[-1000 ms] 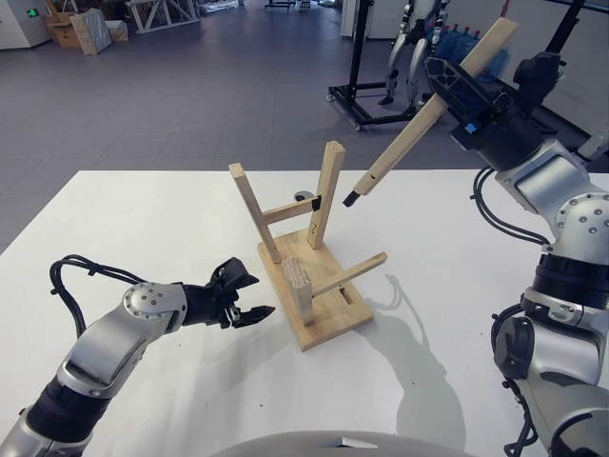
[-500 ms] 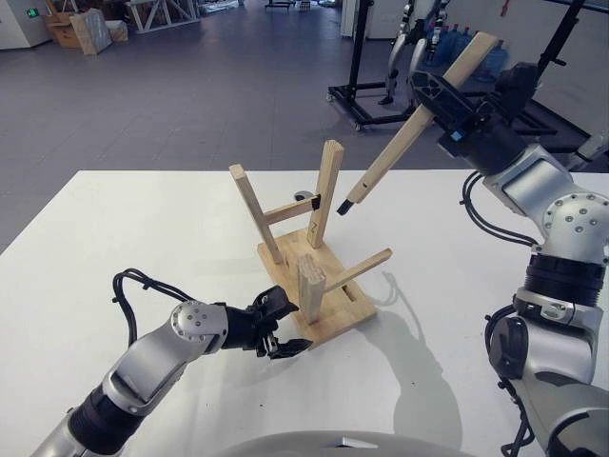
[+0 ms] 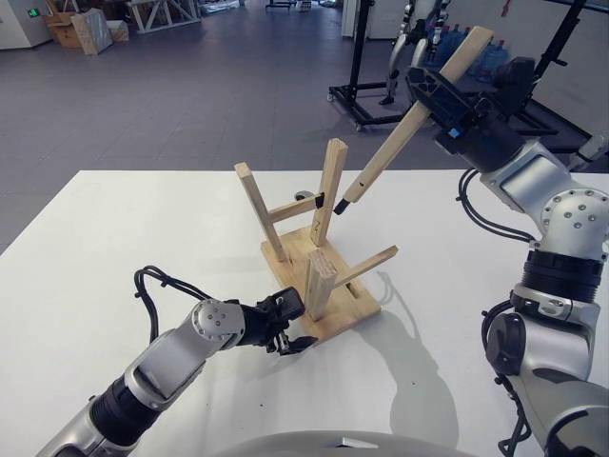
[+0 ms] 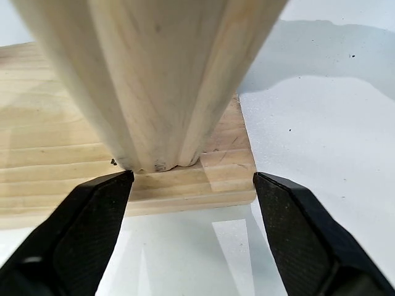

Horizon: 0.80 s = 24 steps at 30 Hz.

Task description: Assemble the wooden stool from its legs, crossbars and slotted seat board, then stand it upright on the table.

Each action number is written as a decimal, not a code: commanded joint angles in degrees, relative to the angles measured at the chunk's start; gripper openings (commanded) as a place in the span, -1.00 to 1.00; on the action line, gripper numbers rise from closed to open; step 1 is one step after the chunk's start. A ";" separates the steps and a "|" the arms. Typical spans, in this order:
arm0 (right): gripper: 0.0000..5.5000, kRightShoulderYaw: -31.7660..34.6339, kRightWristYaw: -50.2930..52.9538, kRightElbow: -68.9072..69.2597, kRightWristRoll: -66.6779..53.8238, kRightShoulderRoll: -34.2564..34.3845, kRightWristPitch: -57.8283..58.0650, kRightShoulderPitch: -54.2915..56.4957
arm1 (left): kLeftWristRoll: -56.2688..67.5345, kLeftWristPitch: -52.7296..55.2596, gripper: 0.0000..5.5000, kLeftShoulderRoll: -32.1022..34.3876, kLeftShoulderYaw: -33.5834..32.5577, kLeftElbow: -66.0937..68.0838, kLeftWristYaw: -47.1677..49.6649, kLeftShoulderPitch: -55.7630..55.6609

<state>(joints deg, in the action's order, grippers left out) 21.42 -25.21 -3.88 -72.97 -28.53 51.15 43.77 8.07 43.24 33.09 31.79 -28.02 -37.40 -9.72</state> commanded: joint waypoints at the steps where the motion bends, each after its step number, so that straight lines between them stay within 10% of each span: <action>1: -0.25 0.46 -0.29 0.27 0.67 -0.57 0.46 1.13 | -3.73 -1.21 0.29 2.52 0.79 3.05 0.31 0.79; 18: -0.25 0.41 -1.66 0.86 3.56 -0.69 0.50 -0.59 | -1.03 -3.68 0.29 8.16 -15.32 6.03 -1.89 2.51; 24: -0.25 -0.11 -13.10 7.47 13.61 -10.30 -5.67 -8.82 | 8.88 -0.74 0.29 9.01 -35.81 11.13 -2.60 2.03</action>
<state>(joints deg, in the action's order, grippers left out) 21.13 -33.15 0.62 -63.64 -34.29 48.76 38.96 14.83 41.35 41.52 1.40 -18.72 -39.97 -7.20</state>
